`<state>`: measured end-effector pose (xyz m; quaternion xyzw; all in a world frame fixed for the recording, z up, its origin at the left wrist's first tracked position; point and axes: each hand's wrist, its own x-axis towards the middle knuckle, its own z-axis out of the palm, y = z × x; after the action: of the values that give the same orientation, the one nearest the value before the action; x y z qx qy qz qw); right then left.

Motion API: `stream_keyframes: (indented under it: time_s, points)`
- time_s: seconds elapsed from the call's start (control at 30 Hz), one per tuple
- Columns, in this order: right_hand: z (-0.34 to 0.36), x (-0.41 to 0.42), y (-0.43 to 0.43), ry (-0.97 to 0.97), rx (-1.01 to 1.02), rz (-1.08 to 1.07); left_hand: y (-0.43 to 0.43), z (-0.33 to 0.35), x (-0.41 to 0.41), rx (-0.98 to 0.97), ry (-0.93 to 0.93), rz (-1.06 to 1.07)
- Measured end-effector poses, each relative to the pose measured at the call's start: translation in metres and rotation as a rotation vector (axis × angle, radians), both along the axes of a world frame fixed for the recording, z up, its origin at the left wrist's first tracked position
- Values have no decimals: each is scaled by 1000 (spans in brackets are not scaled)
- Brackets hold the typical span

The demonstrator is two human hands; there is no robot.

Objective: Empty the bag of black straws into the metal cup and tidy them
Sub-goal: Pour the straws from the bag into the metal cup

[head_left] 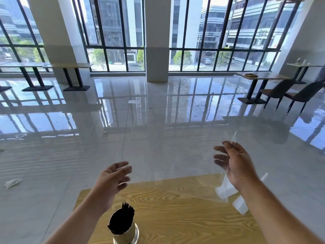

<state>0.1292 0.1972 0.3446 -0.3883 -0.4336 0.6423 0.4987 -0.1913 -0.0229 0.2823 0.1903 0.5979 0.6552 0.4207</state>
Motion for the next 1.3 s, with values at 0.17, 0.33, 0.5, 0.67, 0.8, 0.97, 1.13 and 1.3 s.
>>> stream_keyframes:
  time_s: [0.17, 0.33, 0.5, 0.67, 0.8, 0.97, 1.13, 1.3]
  points:
    - [-12, -8, 0, 101, -99, -29, -3, 9, 2, 63, -70, -52]
    - [-27, -14, -2, 107, -148, 18, 9, 33, 4, 140, -12, 82]
    - [-50, -4, -1, -77, -180, 83, 25, 66, -12, 165, 193, 216]
    - [-73, 9, 3, -338, -165, 108, 38, 97, -24, 190, 382, 202]
    - [-69, 11, 0, -591, 58, 29, 47, 116, -24, 170, 606, 95]
    - [-47, -2, 0, -725, 314, 115, 56, 131, -18, 151, 829, -84]
    - [-31, -19, -3, -808, 465, 240, 57, 133, -9, 82, 987, -253]
    - [-35, -34, -6, -778, 484, 282, 52, 132, 0, 72, 1011, -326]
